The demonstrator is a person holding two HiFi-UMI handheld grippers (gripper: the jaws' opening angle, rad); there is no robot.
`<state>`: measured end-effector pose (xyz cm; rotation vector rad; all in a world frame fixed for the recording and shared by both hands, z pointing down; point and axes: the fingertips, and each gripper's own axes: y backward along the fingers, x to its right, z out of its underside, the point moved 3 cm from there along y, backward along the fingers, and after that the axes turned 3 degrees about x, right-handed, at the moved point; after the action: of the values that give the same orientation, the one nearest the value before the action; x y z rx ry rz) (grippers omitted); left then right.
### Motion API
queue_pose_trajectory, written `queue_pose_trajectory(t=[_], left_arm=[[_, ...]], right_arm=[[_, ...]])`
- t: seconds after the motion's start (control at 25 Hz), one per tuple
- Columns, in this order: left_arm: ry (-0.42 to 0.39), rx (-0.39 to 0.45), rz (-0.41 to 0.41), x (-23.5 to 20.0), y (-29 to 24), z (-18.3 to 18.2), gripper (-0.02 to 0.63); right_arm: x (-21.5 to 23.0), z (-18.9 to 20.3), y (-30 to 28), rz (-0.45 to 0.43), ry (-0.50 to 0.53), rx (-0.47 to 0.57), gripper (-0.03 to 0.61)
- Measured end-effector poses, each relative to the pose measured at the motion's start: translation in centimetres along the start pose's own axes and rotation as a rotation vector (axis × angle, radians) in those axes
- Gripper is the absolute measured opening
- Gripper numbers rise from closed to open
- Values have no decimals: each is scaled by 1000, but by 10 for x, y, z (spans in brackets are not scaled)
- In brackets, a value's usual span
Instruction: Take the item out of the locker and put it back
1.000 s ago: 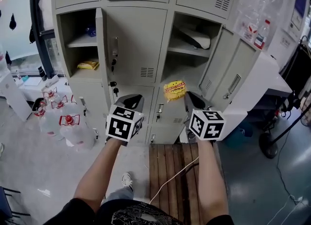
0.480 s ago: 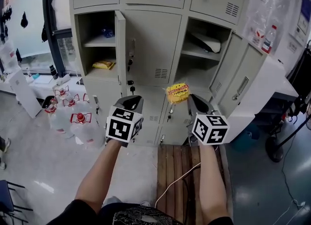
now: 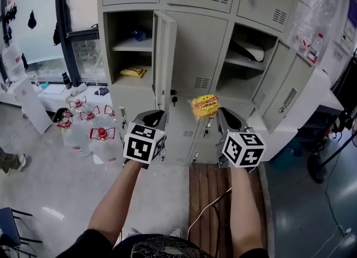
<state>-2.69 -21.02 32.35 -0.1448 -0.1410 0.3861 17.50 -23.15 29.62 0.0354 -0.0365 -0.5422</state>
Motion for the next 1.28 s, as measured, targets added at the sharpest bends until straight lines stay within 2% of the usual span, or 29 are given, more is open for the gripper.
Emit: queue_pose_trajectory(t=[0.72, 1.28], left_arm=[[25, -1, -48, -120, 95, 35, 0], [46, 8, -106, -194, 153, 58, 0]], right_arm=[[-148, 13, -43, -39, -10, -11, 26], [-236, 25, -79, -80, -7, -40, 28]])
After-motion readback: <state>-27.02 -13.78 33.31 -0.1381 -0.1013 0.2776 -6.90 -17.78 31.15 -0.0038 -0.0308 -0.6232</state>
